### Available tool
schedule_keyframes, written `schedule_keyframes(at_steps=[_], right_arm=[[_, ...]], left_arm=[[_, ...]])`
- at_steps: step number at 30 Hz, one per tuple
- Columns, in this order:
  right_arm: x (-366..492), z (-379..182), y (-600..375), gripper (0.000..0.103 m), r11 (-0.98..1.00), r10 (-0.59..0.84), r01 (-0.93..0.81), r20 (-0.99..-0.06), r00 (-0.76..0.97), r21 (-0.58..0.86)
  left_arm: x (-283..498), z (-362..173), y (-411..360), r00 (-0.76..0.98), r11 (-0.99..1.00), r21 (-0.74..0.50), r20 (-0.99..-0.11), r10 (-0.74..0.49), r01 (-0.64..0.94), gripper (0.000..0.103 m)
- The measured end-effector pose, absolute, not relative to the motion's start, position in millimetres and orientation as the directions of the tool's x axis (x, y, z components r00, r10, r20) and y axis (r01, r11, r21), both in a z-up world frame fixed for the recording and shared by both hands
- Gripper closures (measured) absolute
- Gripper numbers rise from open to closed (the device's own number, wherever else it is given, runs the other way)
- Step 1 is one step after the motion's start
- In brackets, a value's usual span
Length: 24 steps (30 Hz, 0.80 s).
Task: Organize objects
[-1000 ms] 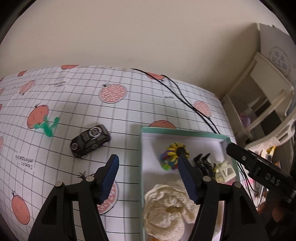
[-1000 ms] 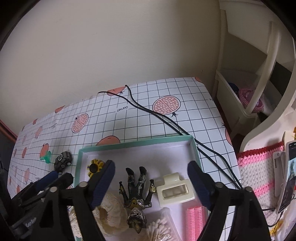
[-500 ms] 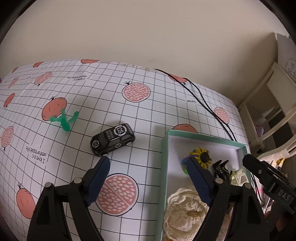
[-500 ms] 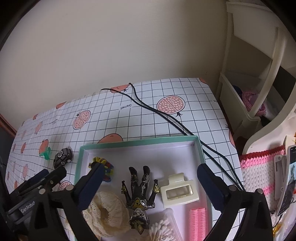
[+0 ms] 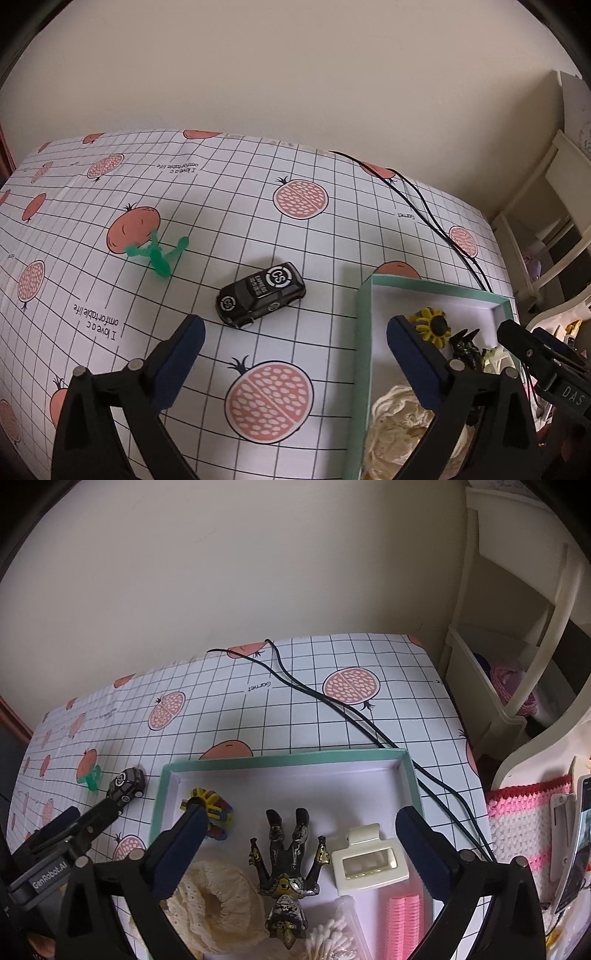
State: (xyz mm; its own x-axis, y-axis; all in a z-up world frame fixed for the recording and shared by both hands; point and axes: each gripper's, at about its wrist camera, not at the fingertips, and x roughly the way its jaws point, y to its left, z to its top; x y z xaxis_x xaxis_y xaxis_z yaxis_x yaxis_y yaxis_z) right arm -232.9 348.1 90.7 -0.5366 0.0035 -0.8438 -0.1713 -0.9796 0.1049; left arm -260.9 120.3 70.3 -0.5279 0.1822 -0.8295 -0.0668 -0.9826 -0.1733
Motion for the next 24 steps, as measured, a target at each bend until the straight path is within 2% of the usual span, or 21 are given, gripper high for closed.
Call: schedule_keyframes(at_steps=[24], right_arm=[[-245,89,294,0.000,-0.991,-0.032,-0.094,-0.843,-0.537,0.098]], left_arm=[[-271,69,61,-0.519,-0.983,-0.184,-0.842,0.149,0.017,0.004]])
